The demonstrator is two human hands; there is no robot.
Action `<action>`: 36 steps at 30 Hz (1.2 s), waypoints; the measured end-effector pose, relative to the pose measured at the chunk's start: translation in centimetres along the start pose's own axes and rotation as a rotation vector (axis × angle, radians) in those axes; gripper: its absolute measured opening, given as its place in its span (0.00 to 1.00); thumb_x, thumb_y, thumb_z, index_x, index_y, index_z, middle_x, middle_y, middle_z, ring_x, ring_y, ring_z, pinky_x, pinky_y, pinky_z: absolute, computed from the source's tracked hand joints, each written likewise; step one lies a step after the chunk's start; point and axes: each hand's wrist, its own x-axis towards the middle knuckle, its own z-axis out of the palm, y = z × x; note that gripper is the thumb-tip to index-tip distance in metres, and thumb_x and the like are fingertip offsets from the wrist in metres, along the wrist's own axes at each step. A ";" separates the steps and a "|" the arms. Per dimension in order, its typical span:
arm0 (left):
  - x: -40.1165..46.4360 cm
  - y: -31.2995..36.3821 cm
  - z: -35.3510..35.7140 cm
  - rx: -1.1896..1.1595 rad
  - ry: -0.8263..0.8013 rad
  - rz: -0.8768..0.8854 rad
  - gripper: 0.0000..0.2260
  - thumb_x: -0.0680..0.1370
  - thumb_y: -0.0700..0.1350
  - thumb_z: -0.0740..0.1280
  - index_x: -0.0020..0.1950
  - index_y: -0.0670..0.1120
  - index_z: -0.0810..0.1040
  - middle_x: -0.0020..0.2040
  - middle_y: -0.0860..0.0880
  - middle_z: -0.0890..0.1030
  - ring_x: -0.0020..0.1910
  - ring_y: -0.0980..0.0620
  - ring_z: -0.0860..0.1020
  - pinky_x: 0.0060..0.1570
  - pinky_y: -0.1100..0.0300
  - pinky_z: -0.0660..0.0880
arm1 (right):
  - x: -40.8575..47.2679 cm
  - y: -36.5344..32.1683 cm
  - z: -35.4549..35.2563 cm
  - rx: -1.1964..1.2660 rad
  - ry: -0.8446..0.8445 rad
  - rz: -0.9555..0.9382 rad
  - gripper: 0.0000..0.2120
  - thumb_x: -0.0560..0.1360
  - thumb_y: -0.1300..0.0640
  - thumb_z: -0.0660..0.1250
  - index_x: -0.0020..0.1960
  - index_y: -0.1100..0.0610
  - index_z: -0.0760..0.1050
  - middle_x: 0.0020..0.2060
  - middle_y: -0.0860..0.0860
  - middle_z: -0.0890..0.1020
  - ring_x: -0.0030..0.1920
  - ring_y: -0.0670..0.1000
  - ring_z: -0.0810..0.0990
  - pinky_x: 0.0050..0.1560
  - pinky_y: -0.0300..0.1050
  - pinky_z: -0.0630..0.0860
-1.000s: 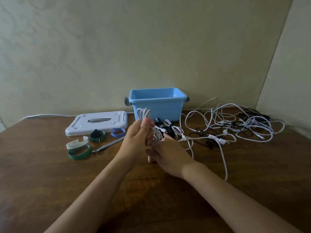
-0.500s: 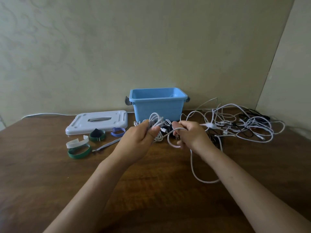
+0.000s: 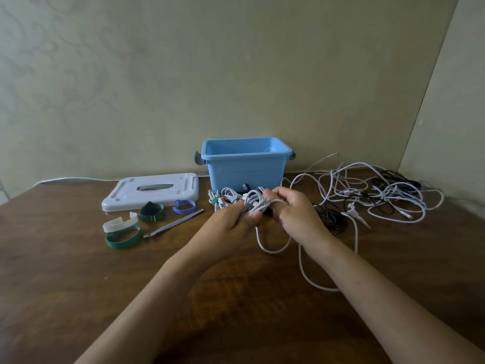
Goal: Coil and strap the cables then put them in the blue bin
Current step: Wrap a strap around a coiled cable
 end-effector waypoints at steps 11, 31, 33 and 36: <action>0.4 -1.3 -2.6 -0.273 0.343 -0.217 0.15 0.84 0.53 0.58 0.48 0.44 0.75 0.36 0.48 0.76 0.29 0.58 0.75 0.30 0.61 0.76 | -0.7 -0.5 -0.2 0.119 -0.295 -0.077 0.15 0.86 0.51 0.56 0.52 0.54 0.81 0.35 0.51 0.72 0.38 0.47 0.76 0.45 0.37 0.76; 0.1 -0.1 -0.7 -0.417 0.269 -0.155 0.23 0.76 0.61 0.59 0.51 0.40 0.74 0.36 0.47 0.76 0.30 0.56 0.75 0.32 0.59 0.76 | -1.9 0.3 2.6 -0.211 -0.372 -0.111 0.18 0.82 0.38 0.59 0.46 0.48 0.81 0.33 0.50 0.82 0.34 0.52 0.81 0.43 0.57 0.76; 0.3 -0.6 -1.4 -0.405 0.378 -0.167 0.23 0.75 0.62 0.58 0.49 0.42 0.74 0.36 0.47 0.74 0.33 0.53 0.73 0.36 0.50 0.76 | -1.8 0.7 2.7 -0.283 -0.398 -0.120 0.15 0.84 0.42 0.58 0.48 0.48 0.80 0.38 0.50 0.84 0.40 0.52 0.82 0.47 0.54 0.77; 0.2 -0.4 -1.6 -0.419 0.417 -0.159 0.24 0.73 0.63 0.58 0.50 0.42 0.74 0.38 0.45 0.75 0.36 0.50 0.74 0.40 0.48 0.78 | -1.6 0.9 3.1 -0.392 -0.452 -0.114 0.15 0.86 0.47 0.56 0.52 0.49 0.80 0.41 0.46 0.83 0.44 0.44 0.81 0.50 0.47 0.76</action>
